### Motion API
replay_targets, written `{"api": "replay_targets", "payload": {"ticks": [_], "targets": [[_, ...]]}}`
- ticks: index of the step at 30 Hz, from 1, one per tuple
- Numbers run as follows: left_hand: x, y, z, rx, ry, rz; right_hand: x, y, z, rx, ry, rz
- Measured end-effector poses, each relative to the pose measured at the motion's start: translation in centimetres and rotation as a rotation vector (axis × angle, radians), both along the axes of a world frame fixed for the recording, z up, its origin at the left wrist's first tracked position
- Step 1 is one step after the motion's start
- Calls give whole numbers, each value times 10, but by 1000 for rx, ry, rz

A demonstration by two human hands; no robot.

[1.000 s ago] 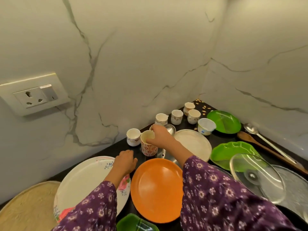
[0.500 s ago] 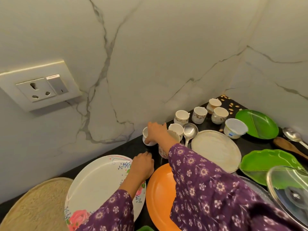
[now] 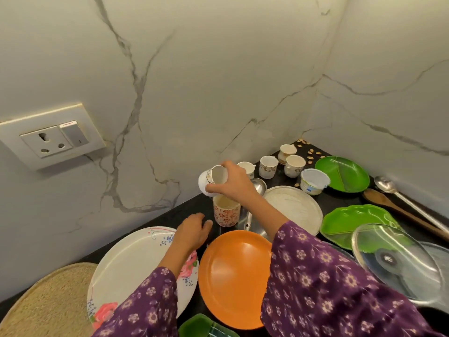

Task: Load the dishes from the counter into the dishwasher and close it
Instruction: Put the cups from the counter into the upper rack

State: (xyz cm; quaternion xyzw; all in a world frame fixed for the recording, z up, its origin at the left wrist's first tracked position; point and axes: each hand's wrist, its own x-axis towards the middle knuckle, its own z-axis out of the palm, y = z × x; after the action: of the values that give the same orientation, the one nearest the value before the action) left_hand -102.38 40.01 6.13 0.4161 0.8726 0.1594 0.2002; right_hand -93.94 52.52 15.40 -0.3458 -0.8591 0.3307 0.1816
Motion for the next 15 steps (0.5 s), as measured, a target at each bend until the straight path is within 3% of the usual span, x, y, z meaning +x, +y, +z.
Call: {"api": "replay_targets", "payload": {"ticks": [4,7,10,15], "targets": [[46,-5,40,360,-223,129,89,-10,28,-78,121,-110],[100,1,71,440,-789,258,165,-25,43,-60,158,-191],[173,14,92,379,-1084,160,251,-48,53,-51,161,-297],[310,25,99,180,-1214,-205,395,-94,52,-72,204,-526]]}}
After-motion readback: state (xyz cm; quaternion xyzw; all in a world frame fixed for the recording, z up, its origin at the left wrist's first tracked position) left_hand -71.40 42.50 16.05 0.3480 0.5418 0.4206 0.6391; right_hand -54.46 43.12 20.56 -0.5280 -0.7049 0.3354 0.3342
